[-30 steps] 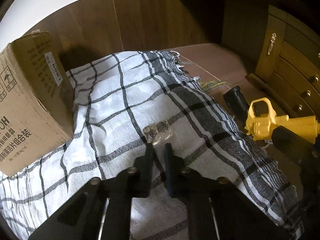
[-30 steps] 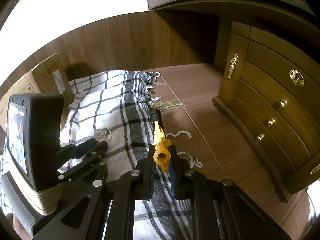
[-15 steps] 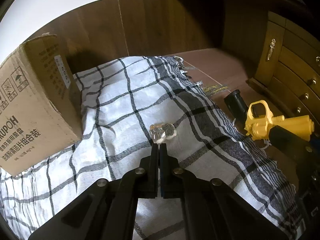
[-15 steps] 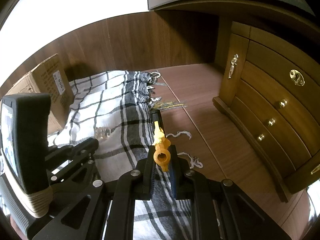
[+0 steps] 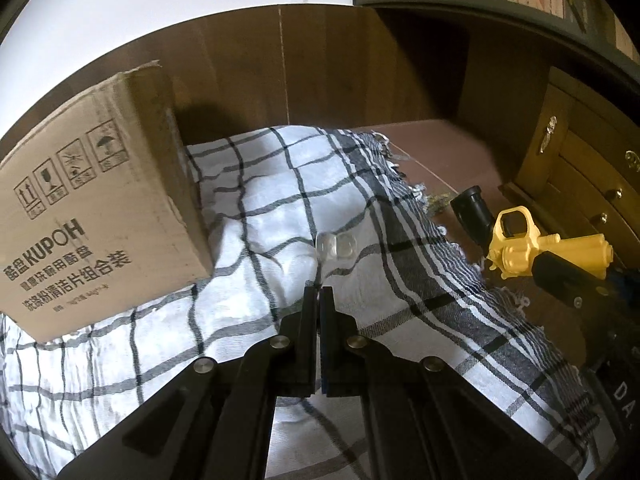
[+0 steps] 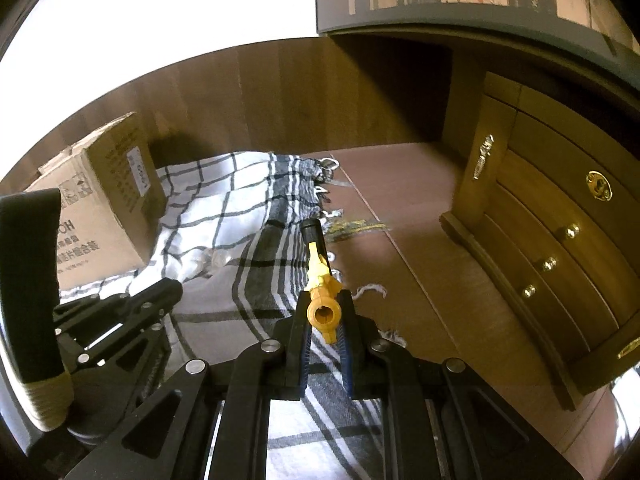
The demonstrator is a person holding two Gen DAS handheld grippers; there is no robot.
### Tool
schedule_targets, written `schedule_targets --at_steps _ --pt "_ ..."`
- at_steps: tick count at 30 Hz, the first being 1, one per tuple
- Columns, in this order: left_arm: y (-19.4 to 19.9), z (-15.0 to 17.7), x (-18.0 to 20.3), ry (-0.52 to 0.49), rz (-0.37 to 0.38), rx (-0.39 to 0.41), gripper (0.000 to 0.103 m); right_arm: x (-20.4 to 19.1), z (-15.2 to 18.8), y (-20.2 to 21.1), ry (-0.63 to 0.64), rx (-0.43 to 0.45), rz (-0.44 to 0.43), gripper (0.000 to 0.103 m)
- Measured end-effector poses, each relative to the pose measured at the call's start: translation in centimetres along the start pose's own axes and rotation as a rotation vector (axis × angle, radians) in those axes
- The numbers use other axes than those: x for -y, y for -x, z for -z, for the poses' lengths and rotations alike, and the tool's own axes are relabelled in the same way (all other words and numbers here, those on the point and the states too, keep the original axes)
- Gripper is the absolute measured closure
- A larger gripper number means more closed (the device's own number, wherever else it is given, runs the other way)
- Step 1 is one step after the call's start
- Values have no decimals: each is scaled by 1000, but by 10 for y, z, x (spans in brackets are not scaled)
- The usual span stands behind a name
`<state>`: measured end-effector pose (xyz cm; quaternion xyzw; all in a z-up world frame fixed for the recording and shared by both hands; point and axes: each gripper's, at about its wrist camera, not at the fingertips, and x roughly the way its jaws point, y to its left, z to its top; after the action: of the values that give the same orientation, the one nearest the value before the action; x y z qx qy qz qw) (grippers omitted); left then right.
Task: Organize objects
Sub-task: 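Close the left gripper on the clear crystal figurine and lift it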
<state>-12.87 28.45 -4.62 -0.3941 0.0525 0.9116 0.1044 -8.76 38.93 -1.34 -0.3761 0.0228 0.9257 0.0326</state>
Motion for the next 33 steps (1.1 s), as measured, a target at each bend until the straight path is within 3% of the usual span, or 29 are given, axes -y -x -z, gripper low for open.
schedule_targets --at_steps 7,11,13,15,24,33 --pt "3 -2 -2 -3 7 11 100 -4 -1 3 3 10 1 90" --pt "-7 0 4 -17 21 -21 95 1 -1 4 -2 10 4 90" --pt "-10 0 8 -21 25 -28 66 3 0 4 -6 11 5 90" --pt "-8 -2 10 -18 22 -10 46 6 0 4 -12 11 7 90" --pt "-13 -29 15 -17 -22 55 44 20 -12 -2 -39 21 12 90" --pt "-48 -45 13 -2 -37 14 44 25 -25 -27 -43 4 14 90"
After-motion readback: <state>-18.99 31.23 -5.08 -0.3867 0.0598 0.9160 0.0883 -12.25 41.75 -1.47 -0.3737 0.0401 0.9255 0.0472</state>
